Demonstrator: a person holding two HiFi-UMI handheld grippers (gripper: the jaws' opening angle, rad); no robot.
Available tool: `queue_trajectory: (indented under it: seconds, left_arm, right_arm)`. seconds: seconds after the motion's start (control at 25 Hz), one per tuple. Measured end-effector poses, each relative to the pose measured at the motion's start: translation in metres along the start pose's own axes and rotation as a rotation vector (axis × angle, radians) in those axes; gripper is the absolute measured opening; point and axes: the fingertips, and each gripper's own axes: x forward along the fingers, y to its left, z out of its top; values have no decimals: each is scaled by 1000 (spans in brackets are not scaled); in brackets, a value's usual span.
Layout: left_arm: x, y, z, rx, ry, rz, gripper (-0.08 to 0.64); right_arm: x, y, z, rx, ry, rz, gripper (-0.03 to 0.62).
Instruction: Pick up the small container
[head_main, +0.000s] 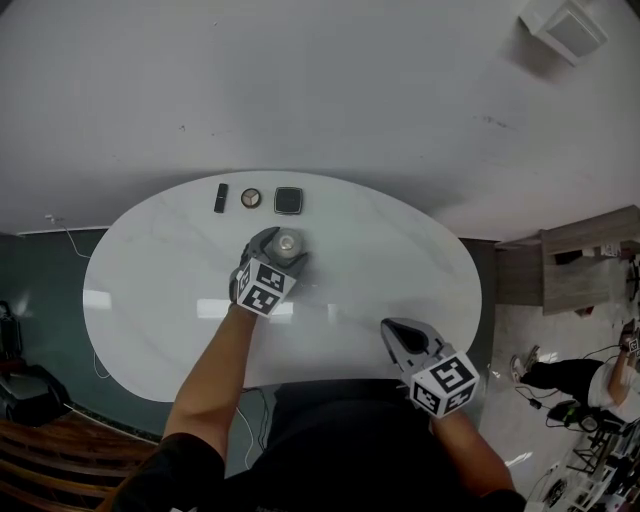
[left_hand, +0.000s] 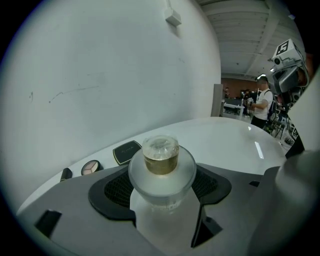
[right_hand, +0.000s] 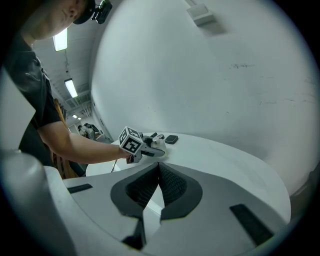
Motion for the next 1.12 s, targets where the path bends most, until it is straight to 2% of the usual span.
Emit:
queue_trajectory:
  seconds: [0.36,0.72,1.0,1.12]
  left_arm:
    - [24,0,1,-12,4,-18,339]
    - [27,2,3,-31,-27,-7,342]
    - [31,0,4,-42,1,-2,342]
    - [28,-6,2,-49,38,-36,342]
  right_arm:
    - [-1,-12,-5,26,9,-19,-6]
    - [1,-21,-8,48,13,-29,-6]
    - [2,-20,-10,51,10,-28,-5]
    - [0,-15,-8,48,2,-27,-5]
